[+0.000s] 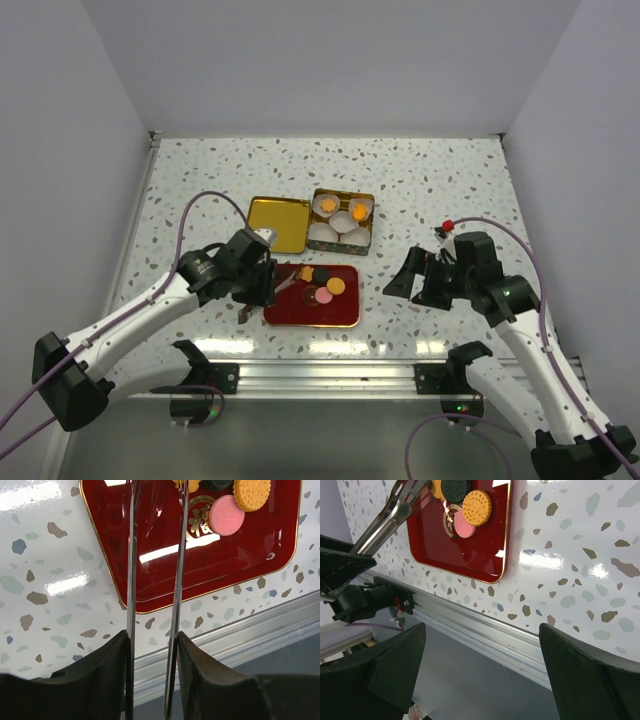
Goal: Pack the cookies
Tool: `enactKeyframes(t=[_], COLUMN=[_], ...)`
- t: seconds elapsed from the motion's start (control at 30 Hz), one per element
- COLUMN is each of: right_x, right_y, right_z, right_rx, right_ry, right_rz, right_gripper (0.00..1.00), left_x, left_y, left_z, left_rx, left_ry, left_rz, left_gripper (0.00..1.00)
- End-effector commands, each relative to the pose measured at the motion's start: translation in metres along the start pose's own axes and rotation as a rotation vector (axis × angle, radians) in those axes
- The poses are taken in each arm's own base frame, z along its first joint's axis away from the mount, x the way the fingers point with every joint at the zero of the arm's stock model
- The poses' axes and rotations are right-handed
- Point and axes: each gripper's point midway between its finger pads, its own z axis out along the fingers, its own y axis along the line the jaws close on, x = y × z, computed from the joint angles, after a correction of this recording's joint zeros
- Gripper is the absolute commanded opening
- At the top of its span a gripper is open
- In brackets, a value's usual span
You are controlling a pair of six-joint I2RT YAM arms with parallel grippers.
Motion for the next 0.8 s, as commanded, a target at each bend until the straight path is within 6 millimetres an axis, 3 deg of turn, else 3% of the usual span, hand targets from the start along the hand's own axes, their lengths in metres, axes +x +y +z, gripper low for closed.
enactKeyframes(t=[0.0, 0.33, 0.6, 0.77], right_x=[0.006, 0.003, 0.0, -0.002], right_y=[-0.003, -0.004, -0.003, -0.002], right_z=[-0.001, 0.0, 0.0, 0.0], right_rx=[0.011, 0.019, 0.023, 0.027], right_ry=[0.015, 0.007, 0.005, 0.003], right_rz=[0.018, 0.018, 0.014, 0.008], right_gripper=[0.99, 0.99, 0.99, 0.99], left_x=[-0.009, -0.009, -0.004, -0.022], left_y=[-0.017, -0.034, -0.03, -0.029], left_z=[0.0, 0.004, 0.009, -0.005], left_rx=[0.075, 0.165, 0.149, 0.113], left_ry=[-0.028, -0.016, -0.009, -0.054], left_rz=[-0.005, -0.005, -0.012, 0.001], left_gripper=[0.46, 0.45, 0.24, 0.17])
